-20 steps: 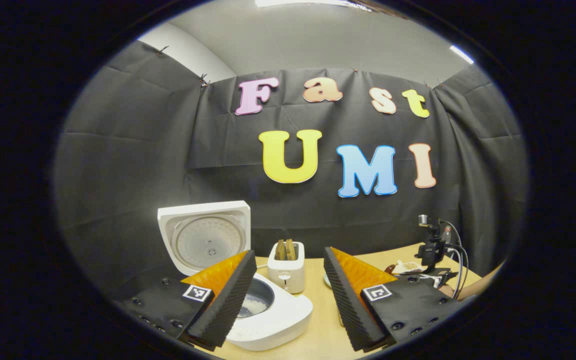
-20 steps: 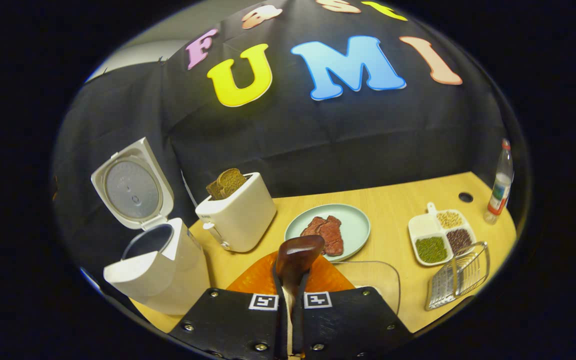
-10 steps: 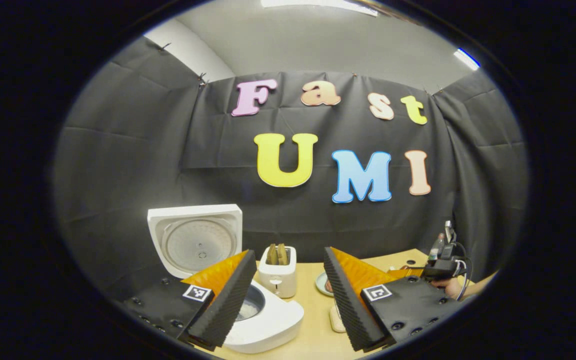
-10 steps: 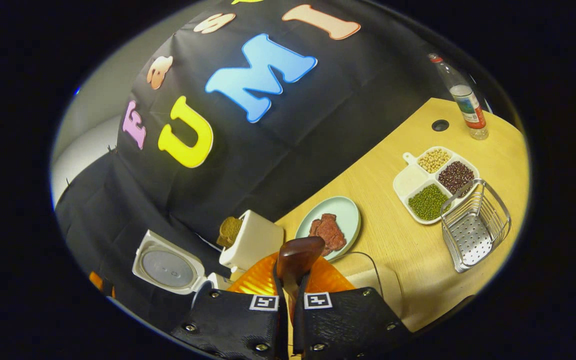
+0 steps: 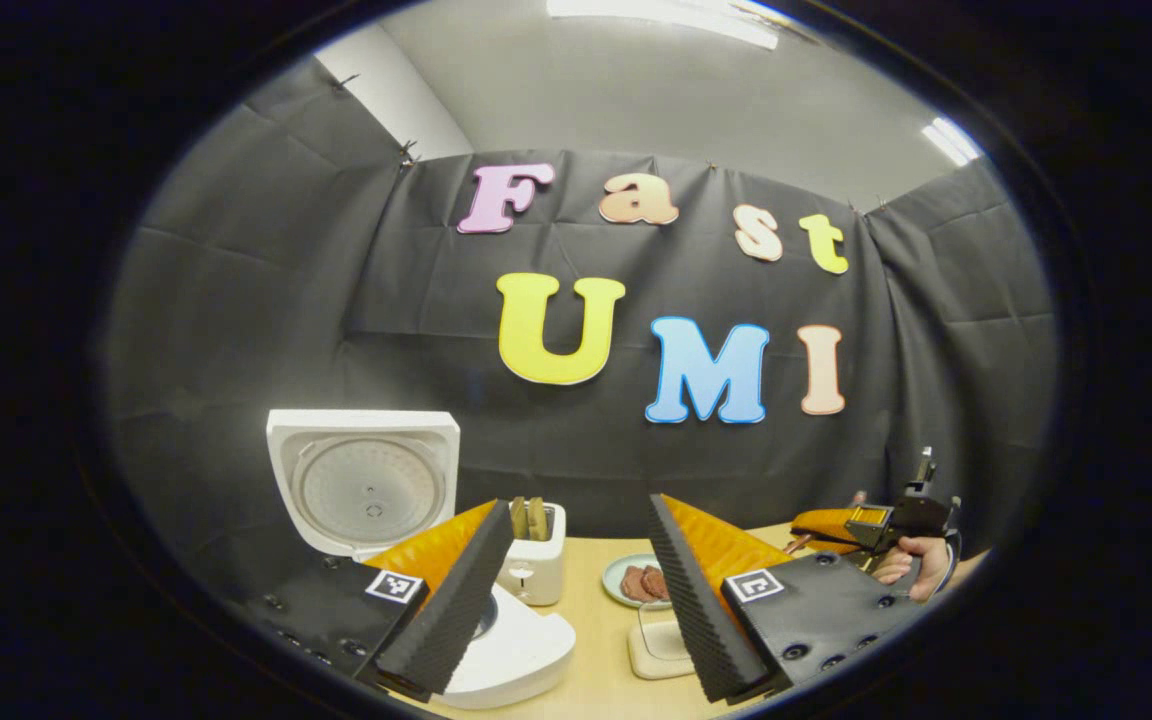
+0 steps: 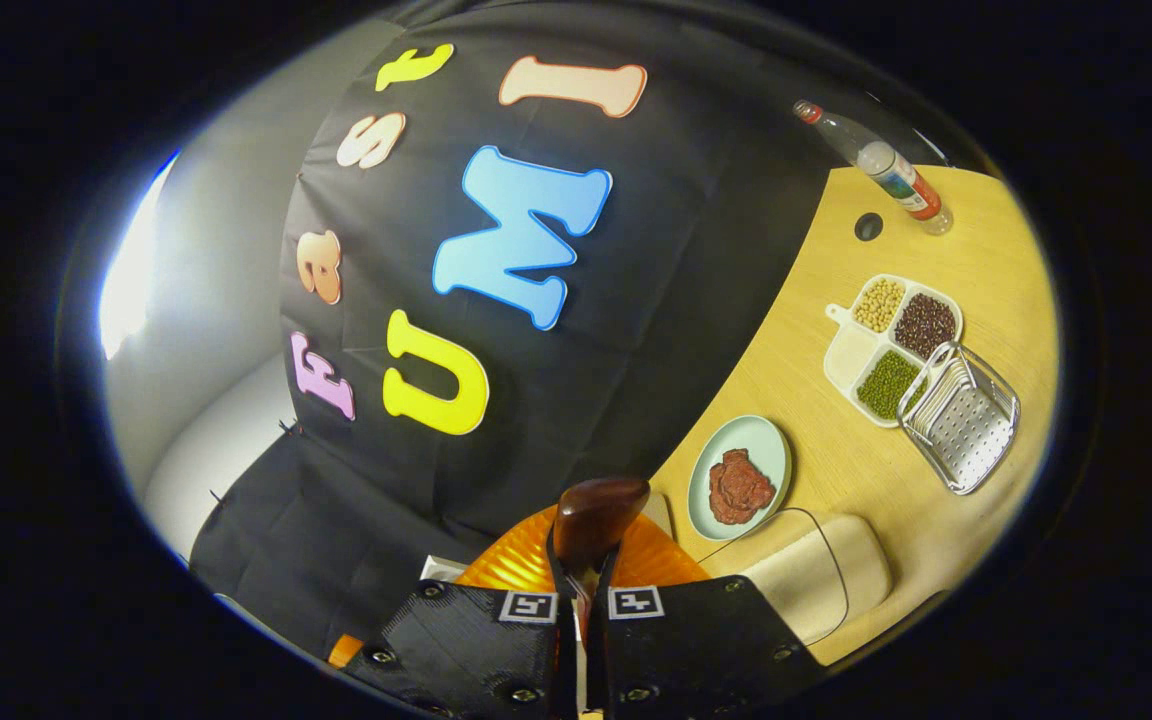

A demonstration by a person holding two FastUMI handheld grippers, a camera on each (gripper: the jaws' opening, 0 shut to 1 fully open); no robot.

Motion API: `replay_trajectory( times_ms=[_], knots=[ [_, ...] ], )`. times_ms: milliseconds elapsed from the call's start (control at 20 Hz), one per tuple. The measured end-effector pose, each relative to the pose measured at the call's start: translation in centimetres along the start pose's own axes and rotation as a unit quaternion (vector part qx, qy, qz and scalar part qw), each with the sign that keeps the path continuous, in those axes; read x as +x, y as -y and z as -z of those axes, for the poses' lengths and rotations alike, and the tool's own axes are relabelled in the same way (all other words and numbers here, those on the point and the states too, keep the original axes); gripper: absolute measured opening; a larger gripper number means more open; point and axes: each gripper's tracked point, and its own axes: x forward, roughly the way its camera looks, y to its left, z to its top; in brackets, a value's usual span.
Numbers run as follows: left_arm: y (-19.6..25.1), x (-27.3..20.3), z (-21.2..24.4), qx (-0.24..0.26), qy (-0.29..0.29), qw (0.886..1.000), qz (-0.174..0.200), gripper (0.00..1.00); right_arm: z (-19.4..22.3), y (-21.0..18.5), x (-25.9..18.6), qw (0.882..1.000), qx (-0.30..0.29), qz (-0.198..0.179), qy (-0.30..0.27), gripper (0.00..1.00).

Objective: Close the left gripper, press the button to open the rice cooker; take a wooden spoon from the chopstick holder with the right hand, scoop a spoonful of rice and pour it into the rice cooker, then put the wooden spoon back into the chopstick holder.

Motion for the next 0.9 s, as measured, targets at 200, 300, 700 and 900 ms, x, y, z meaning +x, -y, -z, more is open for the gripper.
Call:
replay_trajectory(
  times_ms=[200, 300, 700, 900],
  knots=[
    [-1.4, -0.4, -1.0, -0.012, 0.009, 1.000, -0.012, 0.96, 0.3, -1.6, -0.6, 1.000, 0.017, -0.021, -0.009, 0.04],
    [-2.3, -0.7, -1.5, -0.023, 0.010, 0.999, -0.027, 0.92, 0.4, -2.3, -0.4, 0.999, 0.014, -0.027, -0.021, 0.04],
    [-3.6, -2.6, -5.1, 0.006, 0.043, 0.996, -0.074, 0.92, 1.8, -7.1, 0.2, 0.995, -0.003, -0.075, -0.069, 0.04],
    [-2.6, -3.8, -5.6, 0.032, 0.048, 0.997, -0.053, 0.94, 4.2, -10.6, 1.7, 0.992, -0.017, -0.095, -0.079, 0.04]
  ],
)
